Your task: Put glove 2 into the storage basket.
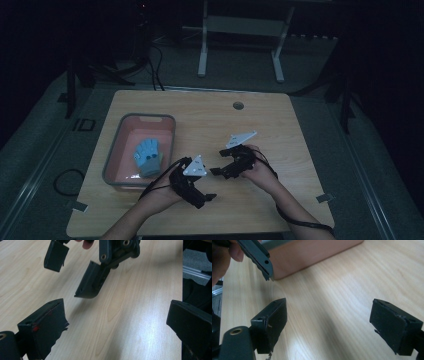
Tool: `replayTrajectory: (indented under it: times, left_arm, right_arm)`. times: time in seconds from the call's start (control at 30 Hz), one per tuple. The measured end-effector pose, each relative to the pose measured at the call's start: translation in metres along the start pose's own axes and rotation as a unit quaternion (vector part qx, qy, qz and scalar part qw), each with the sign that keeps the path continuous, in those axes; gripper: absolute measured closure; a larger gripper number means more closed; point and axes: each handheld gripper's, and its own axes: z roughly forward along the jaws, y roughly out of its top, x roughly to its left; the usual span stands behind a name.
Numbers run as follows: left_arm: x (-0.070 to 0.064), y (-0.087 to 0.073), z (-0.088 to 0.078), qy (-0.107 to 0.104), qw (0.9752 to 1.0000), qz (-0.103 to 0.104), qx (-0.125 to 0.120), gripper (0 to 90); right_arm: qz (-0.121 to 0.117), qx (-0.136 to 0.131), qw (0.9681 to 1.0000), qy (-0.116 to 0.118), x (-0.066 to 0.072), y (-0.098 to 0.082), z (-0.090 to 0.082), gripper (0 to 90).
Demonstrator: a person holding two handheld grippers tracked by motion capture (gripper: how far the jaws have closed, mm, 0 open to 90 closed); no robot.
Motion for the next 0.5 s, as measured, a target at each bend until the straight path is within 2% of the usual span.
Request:
replayTrajectory:
  times: [0.17, 0.5]
  left_arm:
    - [-0.006, -0.002, 0.012, -0.008, 0.9999, 0.010, -0.001, 2.7]
    - [-0.016, -0.011, 0.036, -0.031, 0.9994, 0.015, 0.006, 2.7]
  right_arm:
    - [0.011, 0.009, 0.9999, 0.001, -0.003, -0.018, 0.001, 14.4]
    - [0.024, -0.008, 0.9997, -0.006, -0.007, -0.047, -0.008, 14.4]
